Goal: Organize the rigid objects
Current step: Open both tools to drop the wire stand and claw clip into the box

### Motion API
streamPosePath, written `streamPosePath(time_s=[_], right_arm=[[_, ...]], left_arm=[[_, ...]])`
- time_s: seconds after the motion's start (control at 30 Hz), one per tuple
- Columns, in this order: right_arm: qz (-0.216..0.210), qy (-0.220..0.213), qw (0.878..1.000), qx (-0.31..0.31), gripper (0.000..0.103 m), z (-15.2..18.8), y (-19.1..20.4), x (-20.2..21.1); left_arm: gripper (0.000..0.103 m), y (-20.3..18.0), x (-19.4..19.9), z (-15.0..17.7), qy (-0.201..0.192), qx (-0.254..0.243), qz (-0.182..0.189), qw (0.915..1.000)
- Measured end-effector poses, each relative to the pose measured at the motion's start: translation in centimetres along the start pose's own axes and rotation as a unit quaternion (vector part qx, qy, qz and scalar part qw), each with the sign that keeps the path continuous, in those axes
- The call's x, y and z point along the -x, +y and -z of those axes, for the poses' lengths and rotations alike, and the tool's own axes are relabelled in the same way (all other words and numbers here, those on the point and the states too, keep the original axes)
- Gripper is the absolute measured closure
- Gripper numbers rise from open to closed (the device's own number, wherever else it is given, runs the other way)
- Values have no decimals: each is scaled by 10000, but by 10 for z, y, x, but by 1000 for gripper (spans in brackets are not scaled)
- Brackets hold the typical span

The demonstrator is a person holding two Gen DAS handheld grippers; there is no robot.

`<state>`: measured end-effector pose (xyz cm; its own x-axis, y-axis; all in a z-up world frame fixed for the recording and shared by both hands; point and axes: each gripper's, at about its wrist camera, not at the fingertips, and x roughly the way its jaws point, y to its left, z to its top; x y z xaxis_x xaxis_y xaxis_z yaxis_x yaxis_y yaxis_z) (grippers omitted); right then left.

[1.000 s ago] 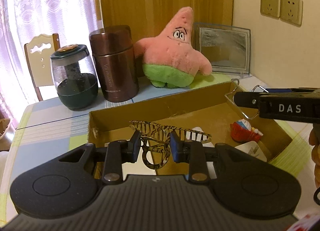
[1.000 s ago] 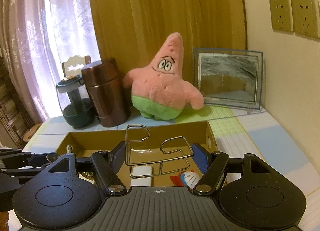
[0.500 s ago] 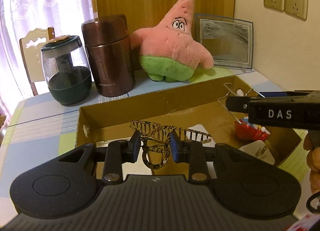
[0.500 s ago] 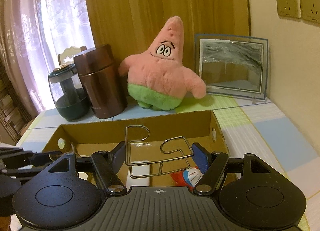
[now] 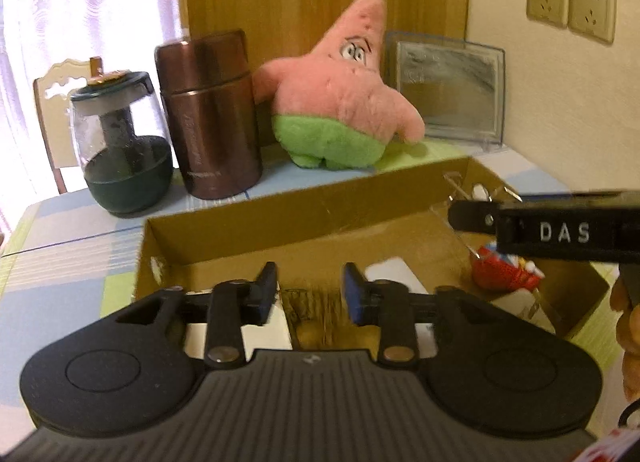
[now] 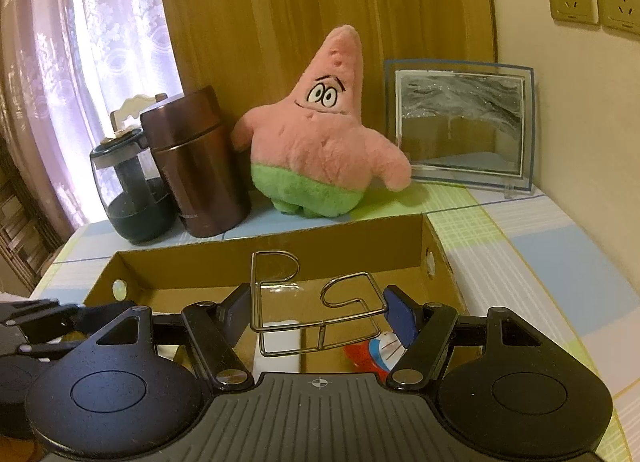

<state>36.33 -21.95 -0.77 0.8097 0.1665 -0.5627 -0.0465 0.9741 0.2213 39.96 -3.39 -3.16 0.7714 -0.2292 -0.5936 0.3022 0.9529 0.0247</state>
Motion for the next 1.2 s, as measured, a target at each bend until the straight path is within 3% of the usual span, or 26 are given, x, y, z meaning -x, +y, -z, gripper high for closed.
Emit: streamPosePath(time_s=[1.0,1.07,1.13,1.2], right_arm=[[-272,108,9996,-48,36,4,3,-6],[-304,71,9994,-119,34,3,2,-7],[-315,22,9993,-180,26,2,1,-6],[-301,-56,9994,-182,22,1,1,-3]], left_arm=[[65,16,13,-10,6,142,-233,9996],[63,16,13,-10,23,134,-251,9996],[52,16,13,-10,13,134,-278,9995],[51,17,14,-10,3,167,-295,9994]])
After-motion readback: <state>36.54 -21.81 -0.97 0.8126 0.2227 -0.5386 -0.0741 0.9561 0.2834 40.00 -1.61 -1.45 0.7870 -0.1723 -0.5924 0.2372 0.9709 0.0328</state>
